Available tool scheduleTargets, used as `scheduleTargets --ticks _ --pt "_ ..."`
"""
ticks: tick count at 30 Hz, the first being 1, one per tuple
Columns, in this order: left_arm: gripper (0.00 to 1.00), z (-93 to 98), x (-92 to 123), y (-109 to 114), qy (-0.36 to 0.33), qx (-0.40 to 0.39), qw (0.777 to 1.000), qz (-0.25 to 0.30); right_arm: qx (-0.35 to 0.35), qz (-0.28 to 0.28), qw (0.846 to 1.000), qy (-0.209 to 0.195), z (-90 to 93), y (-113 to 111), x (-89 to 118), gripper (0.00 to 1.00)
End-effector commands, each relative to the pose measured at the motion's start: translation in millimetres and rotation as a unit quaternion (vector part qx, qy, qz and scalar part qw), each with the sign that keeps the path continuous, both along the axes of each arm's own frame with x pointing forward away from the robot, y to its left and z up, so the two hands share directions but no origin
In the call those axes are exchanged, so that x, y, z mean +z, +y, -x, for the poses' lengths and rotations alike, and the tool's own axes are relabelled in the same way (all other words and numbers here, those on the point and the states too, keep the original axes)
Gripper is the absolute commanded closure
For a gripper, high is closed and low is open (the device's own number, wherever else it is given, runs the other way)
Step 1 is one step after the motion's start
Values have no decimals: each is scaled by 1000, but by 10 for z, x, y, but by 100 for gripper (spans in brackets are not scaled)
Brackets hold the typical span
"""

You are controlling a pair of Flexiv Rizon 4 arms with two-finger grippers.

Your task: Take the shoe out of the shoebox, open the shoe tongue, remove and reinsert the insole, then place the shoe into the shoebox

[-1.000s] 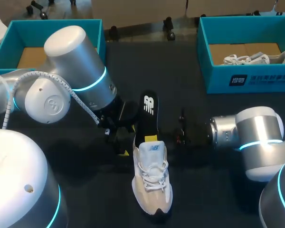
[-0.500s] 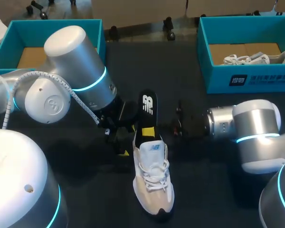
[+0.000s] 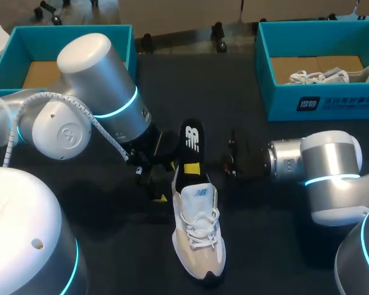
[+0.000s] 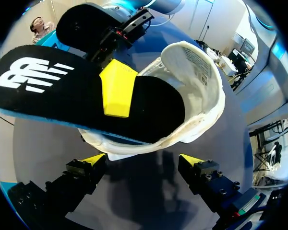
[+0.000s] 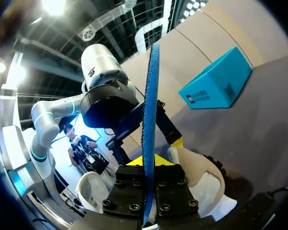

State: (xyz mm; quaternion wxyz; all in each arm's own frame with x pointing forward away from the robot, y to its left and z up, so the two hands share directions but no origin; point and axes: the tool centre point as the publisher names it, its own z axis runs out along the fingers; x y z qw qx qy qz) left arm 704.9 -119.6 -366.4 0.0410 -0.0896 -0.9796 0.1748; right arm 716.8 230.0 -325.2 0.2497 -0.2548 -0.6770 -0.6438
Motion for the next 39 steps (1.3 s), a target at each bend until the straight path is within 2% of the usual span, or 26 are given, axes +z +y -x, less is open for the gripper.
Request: scheduleTargets --ticks 1,15,27,35,36,37,39 --pt "0 -4 -5 -4 0 0 1000 0 -2 -3 1000 7 51 11 -65 100" --pt "0 -4 -5 -4 0 0 1000 0 2 -3 998 60 206 14 -238 100" --pt "0 -4 -5 -4 0 0 1000 0 -6 -1 998 68 360 51 -284 100" --pt "0 -4 -5 -4 0 0 1000 0 -5 4 998 65 356 83 -243 100" --pt "0 -4 -5 -4 0 0 1000 0 -4 4 998 62 349 85 -234 80" --pt "0 -4 -5 -4 0 0 1000 0 -4 5 998 60 338 88 -222 72" --pt "0 -4 -5 -4 0 0 1000 0 -4 6 998 56 315 92 -199 65"
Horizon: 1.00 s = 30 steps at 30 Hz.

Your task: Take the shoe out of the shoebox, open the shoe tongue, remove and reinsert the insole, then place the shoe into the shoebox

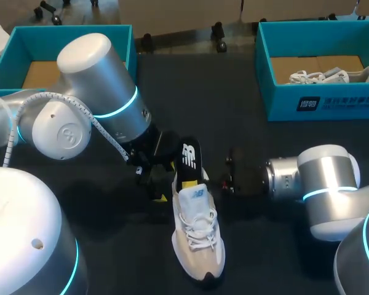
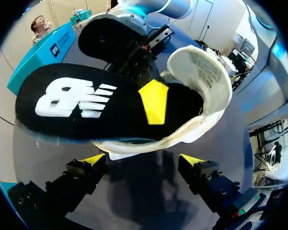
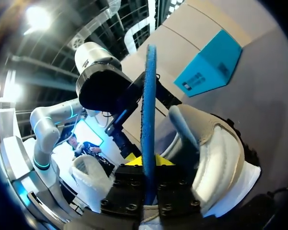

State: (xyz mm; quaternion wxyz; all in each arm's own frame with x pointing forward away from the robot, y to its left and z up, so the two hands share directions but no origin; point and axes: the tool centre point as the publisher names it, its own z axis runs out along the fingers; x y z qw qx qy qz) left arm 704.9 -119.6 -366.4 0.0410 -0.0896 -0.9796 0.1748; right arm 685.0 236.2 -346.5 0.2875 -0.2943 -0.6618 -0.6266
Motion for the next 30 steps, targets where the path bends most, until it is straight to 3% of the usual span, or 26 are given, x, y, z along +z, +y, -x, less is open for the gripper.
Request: scheduleTargets --ticks 1,30 --pt "0 -4 -5 -4 0 0 1000 0 -1 5 1000 -6 -14 33 27 65" --pt "0 -4 -5 -4 0 0 1000 0 -1 14 998 -63 -231 -43 290 69"
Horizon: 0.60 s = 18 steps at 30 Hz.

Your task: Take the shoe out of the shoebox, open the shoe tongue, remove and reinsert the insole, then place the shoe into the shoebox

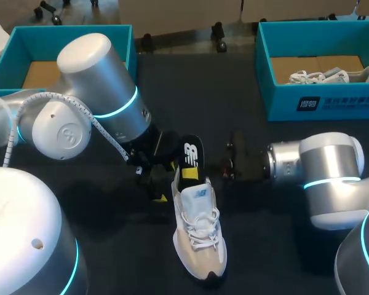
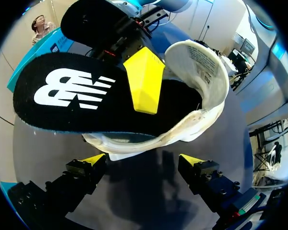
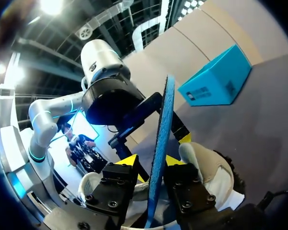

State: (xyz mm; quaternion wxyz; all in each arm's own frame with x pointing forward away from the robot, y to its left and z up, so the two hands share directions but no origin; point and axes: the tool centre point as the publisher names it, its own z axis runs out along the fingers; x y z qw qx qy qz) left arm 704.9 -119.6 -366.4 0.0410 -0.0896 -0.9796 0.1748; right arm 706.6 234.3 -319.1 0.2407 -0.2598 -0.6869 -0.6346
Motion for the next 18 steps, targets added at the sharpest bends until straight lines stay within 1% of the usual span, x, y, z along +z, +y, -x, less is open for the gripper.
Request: scheduleTargets --ticks 1,4,5,6,12,18 --pt "0 -4 -5 -4 0 0 1000 0 1 -1 1000 -3 -25 -26 17 70" --pt "0 -4 -5 -4 0 0 1000 0 -2 -3 1000 -8 -54 -40 23 78" --pt "0 -4 -5 -4 0 0 1000 0 -2 -4 1000 -8 -64 -43 22 94" --pt "0 -4 -5 -4 0 0 1000 0 -2 -4 1000 -8 -72 -45 20 100" --pt "0 -4 -5 -4 0 0 1000 0 1 -9 1000 -1 -102 -51 -26 100" --pt "0 -4 -5 -4 0 0 1000 0 -2 -15 1000 20 -86 -74 -122 100"
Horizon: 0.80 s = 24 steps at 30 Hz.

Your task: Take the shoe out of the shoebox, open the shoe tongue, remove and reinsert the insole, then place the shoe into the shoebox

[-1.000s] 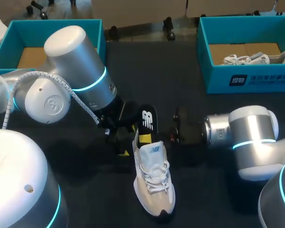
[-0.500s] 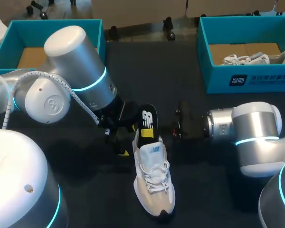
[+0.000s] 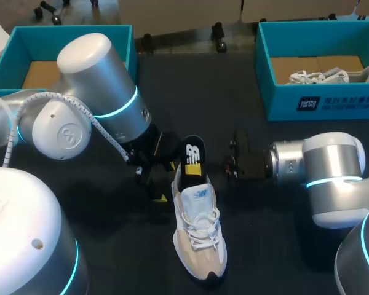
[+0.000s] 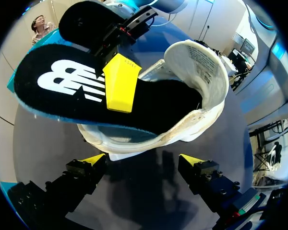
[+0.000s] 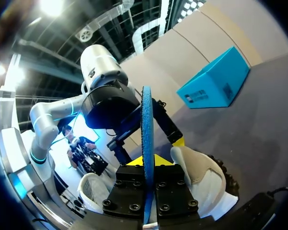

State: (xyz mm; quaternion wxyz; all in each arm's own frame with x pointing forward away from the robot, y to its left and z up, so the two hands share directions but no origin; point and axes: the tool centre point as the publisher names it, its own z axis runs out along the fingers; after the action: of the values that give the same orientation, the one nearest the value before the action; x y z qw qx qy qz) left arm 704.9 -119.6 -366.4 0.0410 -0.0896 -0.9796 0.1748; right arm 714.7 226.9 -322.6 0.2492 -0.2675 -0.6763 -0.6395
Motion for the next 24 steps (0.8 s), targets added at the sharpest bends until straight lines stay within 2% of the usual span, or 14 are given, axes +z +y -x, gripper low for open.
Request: scheduleTargets --ticks 1,16,24 --pt "0 -4 -5 -4 0 0 1000 0 2 -7 1000 13 5 -5 -104 100" --pt "0 -4 -5 -4 0 0 1000 0 -5 -10 998 62 233 12 -277 100" --pt "0 -4 -5 -4 0 0 1000 0 -4 -12 997 74 284 17 -324 100"
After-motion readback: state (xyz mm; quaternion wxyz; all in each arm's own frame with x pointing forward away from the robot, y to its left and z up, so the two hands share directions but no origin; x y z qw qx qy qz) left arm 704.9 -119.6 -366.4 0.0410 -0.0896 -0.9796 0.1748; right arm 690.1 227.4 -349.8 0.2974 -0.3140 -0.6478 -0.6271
